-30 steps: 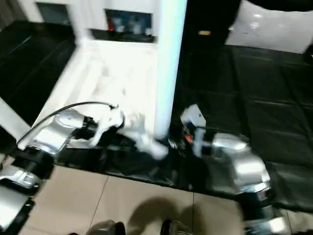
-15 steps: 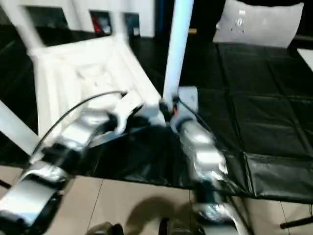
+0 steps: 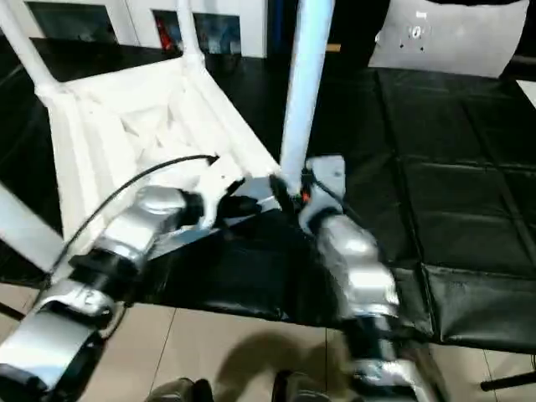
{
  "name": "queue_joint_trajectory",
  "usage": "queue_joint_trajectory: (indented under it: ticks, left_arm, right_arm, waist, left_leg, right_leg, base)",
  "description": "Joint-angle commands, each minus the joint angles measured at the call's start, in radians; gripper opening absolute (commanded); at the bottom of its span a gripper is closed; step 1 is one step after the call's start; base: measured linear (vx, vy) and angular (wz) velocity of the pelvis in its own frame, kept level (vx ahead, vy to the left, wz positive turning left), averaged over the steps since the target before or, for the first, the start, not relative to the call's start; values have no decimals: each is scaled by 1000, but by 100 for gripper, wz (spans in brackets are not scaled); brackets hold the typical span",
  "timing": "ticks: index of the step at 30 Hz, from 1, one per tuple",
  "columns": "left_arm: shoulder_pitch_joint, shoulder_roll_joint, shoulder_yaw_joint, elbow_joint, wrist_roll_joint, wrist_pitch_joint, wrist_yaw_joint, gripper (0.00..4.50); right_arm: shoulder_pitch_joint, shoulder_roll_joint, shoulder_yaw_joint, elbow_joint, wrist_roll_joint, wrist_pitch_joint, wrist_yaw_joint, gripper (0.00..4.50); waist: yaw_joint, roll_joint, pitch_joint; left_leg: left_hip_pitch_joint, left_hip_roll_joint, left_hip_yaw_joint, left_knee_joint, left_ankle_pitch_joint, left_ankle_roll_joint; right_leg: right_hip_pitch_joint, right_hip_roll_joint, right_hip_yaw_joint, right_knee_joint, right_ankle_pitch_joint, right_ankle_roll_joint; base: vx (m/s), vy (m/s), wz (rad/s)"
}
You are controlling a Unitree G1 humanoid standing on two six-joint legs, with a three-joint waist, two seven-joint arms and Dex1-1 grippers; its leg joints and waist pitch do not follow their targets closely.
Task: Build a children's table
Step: Rotate leg to tighten
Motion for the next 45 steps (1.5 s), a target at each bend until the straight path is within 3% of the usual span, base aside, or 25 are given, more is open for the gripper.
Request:
queue_joint_trajectory:
  ticks: [1, 5, 6, 10, 13, 16, 19, 21, 26, 29, 36, 40, 45]
  left_arm:
    - [-7, 43, -27, -10, -19, -103, -130, 0]
    - [-8, 109, -76, 14, -2, -184, -283, 0]
    - [-7, 129, -91, 21, 0, -207, -341, 0]
    - [-11, 152, -109, 31, -11, -244, -451, 0]
    - [-23, 173, -151, 58, 3, -299, -554, 0]
    - [-35, 178, -181, 80, 6, -344, -619, 0]
    - [-44, 176, -204, 87, 8, -385, -674, 0]
    - [-46, 175, -208, 88, 9, -392, -681, 0]
    - [-58, 171, -224, 102, 14, -425, -690, 0]
    - [-65, 170, -230, 118, 11, -442, -690, 0]
    - [-69, 178, -241, 134, 7, -464, -690, 0]
    - [-74, 182, -249, 145, 7, -470, -690, 0]
    - [-75, 185, -252, 155, 2, -467, -690, 0]
  right_arm:
    - [9, -70, -3, -26, 36, -33, 144, 390]
    - [17, -176, 9, -27, 71, -72, 326, 422]
    - [19, -215, 20, -25, 86, -82, 399, 422]
    - [25, -299, 64, -37, 128, -59, 583, 435]
    - [12, -376, 121, -37, 162, -24, 779, 435]
    - [-15, -413, 161, -2, 158, -32, 884, 435]
    - [-56, -426, 208, 52, 139, -57, 955, 420]
    - [-65, -426, 215, 62, 137, -58, 966, 410]
    - [-108, -428, 250, 103, 140, -29, 1029, 360]
    - [-120, -432, 270, 112, 145, -3, 1065, 339]
    - [-142, -428, 296, 147, 144, 9, 1103, 275]
    - [-150, -420, 303, 159, 143, 11, 1114, 260]
    - [-146, -403, 295, 147, 165, 33, 1108, 220]
  waist:
    - [13, -3, -85]
    - [21, -3, -85]
    - [29, -2, -85]
    - [49, 3, -87]
    - [67, 0, -87]
    - [75, -8, -85]
    - [84, -6, -82]
    - [84, -9, -82]
    - [85, -13, -87]
    - [85, -16, -87]
    - [87, -15, -89]
    - [87, -17, -92]
    - [87, -14, -96]
  left_leg:
    - [8, 108, -58, -58, -31, 162]
    - [10, 114, -58, -59, -39, 153]
    - [10, 109, -57, -58, -45, 157]
    - [13, 123, -56, -58, -25, 157]
    - [13, 119, -53, -56, -31, 168]
    - [11, 121, -55, -59, -50, 155]
    - [16, 122, -55, -62, -74, 119]
    - [15, 121, -55, -63, -75, 115]
    - [12, 121, -55, -59, -30, 138]
    - [11, 118, -55, -58, -31, 143]
    - [11, 120, -55, -58, -30, 132]
    - [13, 121, -55, -58, -26, 129]
    - [12, 122, -55, -56, -13, 129]
  right_leg:
    - [74, -125, 95, -63, -135, -166]
    - [71, -127, 98, -56, -122, -173]
    - [73, -128, 95, -59, -128, -172]
    - [70, -129, 97, -48, -94, -182]
    - [70, -128, 95, -48, -83, -189]
    - [71, -132, 95, -53, -131, -175]
    - [68, -133, 95, -64, -215, -162]
    - [70, -133, 96, -64, -221, -160]
    - [70, -134, 95, -51, -150, -175]
    - [71, -132, 93, -56, -174, -164]
    - [70, -133, 93, -57, -192, -154]
    - [69, -133, 93, -56, -198, -153]
    - [71, -133, 93, -51, -166, -160]
  base:
    - [0, 0, 0]
    - [0, 0, 0]
    - [0, 0, 0]
    - [0, 0, 0]
    - [0, 0, 0]
    - [0, 0, 0]
    - [0, 0, 0]
    - [0, 0, 0]
    - [0, 0, 0]
    - [0, 0, 0]
    - [0, 0, 0]
    - [0, 0, 0]
    - [0, 0, 0]
